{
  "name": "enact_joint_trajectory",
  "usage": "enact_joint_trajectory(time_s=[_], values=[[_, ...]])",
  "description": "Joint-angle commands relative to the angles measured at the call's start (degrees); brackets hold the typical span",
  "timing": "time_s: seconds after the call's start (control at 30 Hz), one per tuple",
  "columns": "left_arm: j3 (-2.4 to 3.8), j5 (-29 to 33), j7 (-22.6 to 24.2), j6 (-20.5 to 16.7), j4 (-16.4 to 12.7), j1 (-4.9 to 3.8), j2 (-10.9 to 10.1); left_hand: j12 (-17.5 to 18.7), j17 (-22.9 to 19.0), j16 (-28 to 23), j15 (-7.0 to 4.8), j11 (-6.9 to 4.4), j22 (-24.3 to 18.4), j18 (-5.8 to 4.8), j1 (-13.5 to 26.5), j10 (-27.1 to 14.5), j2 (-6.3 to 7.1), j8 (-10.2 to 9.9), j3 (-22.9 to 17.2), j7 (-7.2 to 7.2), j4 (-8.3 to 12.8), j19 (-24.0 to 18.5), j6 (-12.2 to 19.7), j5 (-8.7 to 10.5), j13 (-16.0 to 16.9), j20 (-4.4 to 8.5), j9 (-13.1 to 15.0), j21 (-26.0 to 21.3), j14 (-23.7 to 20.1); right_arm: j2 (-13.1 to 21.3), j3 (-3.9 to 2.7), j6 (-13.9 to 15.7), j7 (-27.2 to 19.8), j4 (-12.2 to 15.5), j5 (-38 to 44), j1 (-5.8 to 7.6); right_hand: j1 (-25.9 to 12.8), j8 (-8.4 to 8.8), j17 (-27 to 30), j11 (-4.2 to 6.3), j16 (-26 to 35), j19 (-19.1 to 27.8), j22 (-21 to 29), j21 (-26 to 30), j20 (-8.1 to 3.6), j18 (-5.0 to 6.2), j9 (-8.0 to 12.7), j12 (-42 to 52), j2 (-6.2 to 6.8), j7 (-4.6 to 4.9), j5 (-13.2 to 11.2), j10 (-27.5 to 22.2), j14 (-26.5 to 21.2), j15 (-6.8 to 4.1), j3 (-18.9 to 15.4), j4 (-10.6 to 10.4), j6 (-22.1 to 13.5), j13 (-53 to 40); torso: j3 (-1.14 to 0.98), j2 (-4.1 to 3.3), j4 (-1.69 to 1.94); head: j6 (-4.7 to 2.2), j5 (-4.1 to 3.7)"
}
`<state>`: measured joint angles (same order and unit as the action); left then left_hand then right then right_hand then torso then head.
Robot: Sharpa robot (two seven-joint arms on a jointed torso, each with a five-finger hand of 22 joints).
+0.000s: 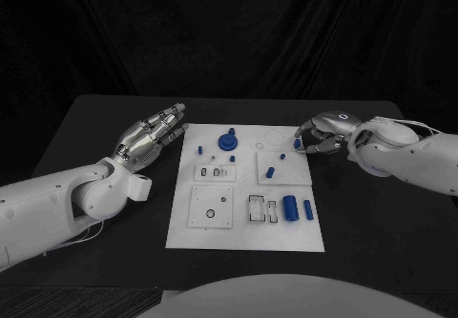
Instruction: Assemble the parts on the task board
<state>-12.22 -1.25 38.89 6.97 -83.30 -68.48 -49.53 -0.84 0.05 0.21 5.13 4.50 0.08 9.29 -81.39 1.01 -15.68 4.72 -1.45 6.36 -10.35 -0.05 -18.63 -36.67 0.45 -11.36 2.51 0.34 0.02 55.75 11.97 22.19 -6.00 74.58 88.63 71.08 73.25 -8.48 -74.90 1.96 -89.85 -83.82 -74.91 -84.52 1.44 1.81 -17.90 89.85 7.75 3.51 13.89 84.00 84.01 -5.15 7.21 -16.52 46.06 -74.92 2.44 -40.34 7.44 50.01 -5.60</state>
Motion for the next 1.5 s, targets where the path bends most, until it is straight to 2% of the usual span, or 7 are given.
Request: enact_joint_trajectory(time_s=[0.03,0.37,0.53,1.1,1.33,1.5], values=[[0.05,0.0,1.8,0.8,0.0,0.08,0.1,-0.2,-0.1,-0.2,0.46,0.28,-0.1,0.85,0.0,0.0,0.09,0.4,-0.3,-0.01,0.0,0.1,-0.2,-0.08,0.1,-0.41,0.1,-0.3,0.0,-0.1,-0.02,-0.6,1.5,-0.2,0.5,-0.29,0.4,-0.18,-15.1,-0.61,-0.1,-3.2,-13.1,0.2,0.45,-0.33,-0.1,0.1,-0.4,0.11,1.1,6.0,6.0,0.61,0.5,0.1,0.9,-15.1,0.02,-0.05,-0.02,-0.01,0.03],[0.05,0.0,1.6,1.0,0.1,0.1,0.2,-0.2,-0.1,-0.2,0.46,0.28,-0.1,0.85,0.0,0.0,0.09,0.4,-0.3,-0.01,0.0,0.1,-0.2,-0.08,0.1,-0.41,0.1,-0.3,0.0,-0.7,-0.02,-0.4,1.2,-0.7,0.5,-0.51,1.3,-0.69,-15.1,-0.68,-0.1,-3.0,-13.0,0.6,0.54,-0.24,-1.1,0.1,-1.2,0.18,6.3,6.0,6.0,0.67,0.9,0.4,2.4,-15.1,0.0,-0.09,0.01,-0.01,-0.03],[0.05,0.0,1.4,1.2,0.1,0.12,0.3,-0.2,-0.1,-0.2,0.51,0.3,-0.1,0.84,0.1,0.0,0.16,0.4,-0.4,0.0,0.0,0.1,-0.2,-0.05,0.1,-0.44,0.0,-0.3,0.0,-0.9,-0.02,-0.3,1.1,-1.1,0.4,-0.54,1.5,-0.8,-15.1,-0.68,-0.1,-2.9,-13.0,0.7,0.54,-0.2,-1.4,0.1,-1.36,0.2,7.9,6.0,6.0,0.67,1.1,0.5,2.7,-15.1,0.01,-0.04,-0.01,-0.01,-0.03],[0.04,0.0,1.3,1.5,0.3,0.15,0.4,-0.2,-0.1,-0.2,0.62,0.28,-0.1,0.83,0.2,0.0,0.12,0.4,-0.6,-0.02,0.1,0.1,-0.2,-0.08,0.1,-0.48,0.1,-0.3,0.0,-1.3,-0.02,0.1,1.0,-1.4,0.4,-0.57,1.5,-1.35,-15.1,-0.57,-0.1,-2.7,-12.8,1.2,0.51,-0.09,-2.2,0.1,-1.88,0.0,8.3,6.0,6.0,0.6,1.3,0.5,3.6,-15.1,0.02,-0.04,0.02,-0.01,-0.11],[0.04,0.0,1.1,1.6,0.3,0.17,0.5,-0.2,-0.1,-0.2,0.64,0.28,-0.1,0.83,0.2,0.0,0.12,0.4,-0.6,-0.02,0.1,0.1,-0.2,-0.09,0.1,-0.5,0.1,-0.3,0.0,-1.6,-0.02,0.0,1.2,-1.5,0.4,-0.58,1.7,-2.54,-15.1,-0.37,-0.1,-2.6,-12.8,1.3,0.38,-0.06,-3.8,0.1,-2.26,-0.23,8.0,6.0,6.0,0.44,1.4,0.9,4.9,-15.1,0.03,-0.02,-0.02,-0.01,-0.03],[0.04,0.0,1.0,1.7,0.3,0.18,0.5,-0.2,-0.1,-0.2,0.64,0.28,-0.1,0.83,0.2,0.0,0.12,0.4,-0.6,-0.02,0.1,0.1,-0.2,-0.09,0.1,-0.5,0.1,-0.3,0.0,-1.7,-0.02,0.0,1.3,-1.6,0.4,-0.59,2.2,-3.9,-15.1,-0.09,-0.1,-2.6,-12.8,1.4,0.18,-0.04,-6.0,0.1,-2.86,-0.52,8.5,6.0,6.0,0.26,1.5,1.5,5.8,-15.1,0.02,-0.03,-0.01,-0.01,-0.04]])
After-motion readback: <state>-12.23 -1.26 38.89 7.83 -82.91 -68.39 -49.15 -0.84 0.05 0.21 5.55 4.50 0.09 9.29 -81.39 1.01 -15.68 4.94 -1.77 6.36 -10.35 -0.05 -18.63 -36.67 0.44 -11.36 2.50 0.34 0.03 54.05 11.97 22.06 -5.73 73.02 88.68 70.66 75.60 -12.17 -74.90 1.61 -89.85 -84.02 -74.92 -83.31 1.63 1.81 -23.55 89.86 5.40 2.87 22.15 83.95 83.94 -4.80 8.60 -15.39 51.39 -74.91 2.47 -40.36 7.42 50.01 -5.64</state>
